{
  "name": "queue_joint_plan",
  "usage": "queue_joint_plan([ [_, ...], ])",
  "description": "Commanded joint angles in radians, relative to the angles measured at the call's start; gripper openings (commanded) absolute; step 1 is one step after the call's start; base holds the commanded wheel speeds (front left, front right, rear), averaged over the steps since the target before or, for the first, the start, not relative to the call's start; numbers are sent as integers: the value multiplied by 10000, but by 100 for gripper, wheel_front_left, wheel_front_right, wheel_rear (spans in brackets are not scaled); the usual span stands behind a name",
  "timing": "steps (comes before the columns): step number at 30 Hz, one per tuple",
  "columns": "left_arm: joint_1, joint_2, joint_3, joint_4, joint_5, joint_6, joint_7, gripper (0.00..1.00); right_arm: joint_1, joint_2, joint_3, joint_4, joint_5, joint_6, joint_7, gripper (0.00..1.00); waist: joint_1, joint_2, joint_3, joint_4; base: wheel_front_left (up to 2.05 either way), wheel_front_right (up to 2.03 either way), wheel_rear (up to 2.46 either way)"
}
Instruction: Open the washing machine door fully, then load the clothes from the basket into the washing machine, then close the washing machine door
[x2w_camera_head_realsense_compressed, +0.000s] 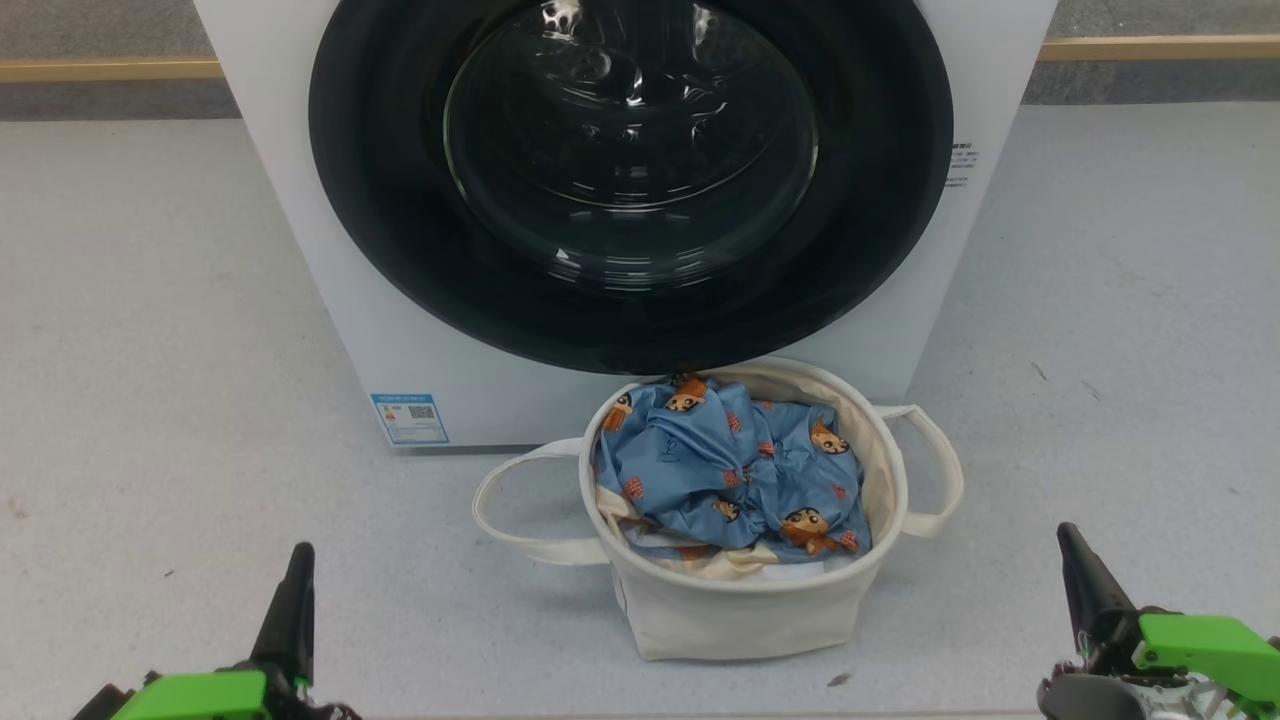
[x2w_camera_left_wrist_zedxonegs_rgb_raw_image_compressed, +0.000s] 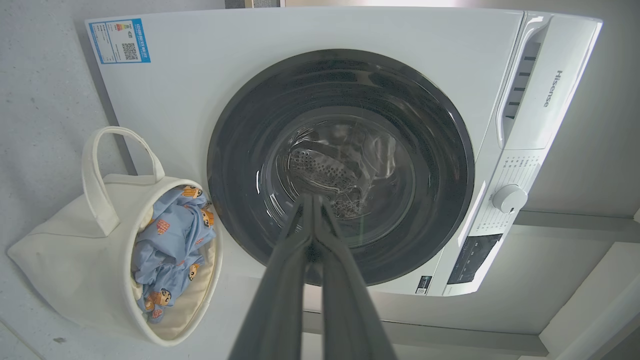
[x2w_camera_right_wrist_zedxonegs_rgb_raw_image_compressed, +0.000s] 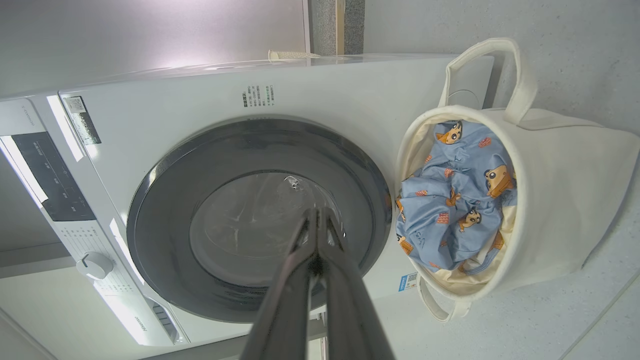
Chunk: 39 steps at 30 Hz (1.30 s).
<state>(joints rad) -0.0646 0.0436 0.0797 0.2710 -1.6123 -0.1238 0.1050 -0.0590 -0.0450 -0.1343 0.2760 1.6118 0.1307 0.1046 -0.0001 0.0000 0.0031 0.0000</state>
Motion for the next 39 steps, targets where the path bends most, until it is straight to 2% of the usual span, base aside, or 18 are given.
queue_joint_plan([
  [1,-434,66,345,-261,40,-69,86,0,-489,-53,203,-313,-33,0,88,0,1,0,0,0,0,0,0],
  [39,-434,66,343,-261,39,-69,84,0,-489,-53,205,-313,-32,0,87,0,1,0,0,0,0,0,0],
])
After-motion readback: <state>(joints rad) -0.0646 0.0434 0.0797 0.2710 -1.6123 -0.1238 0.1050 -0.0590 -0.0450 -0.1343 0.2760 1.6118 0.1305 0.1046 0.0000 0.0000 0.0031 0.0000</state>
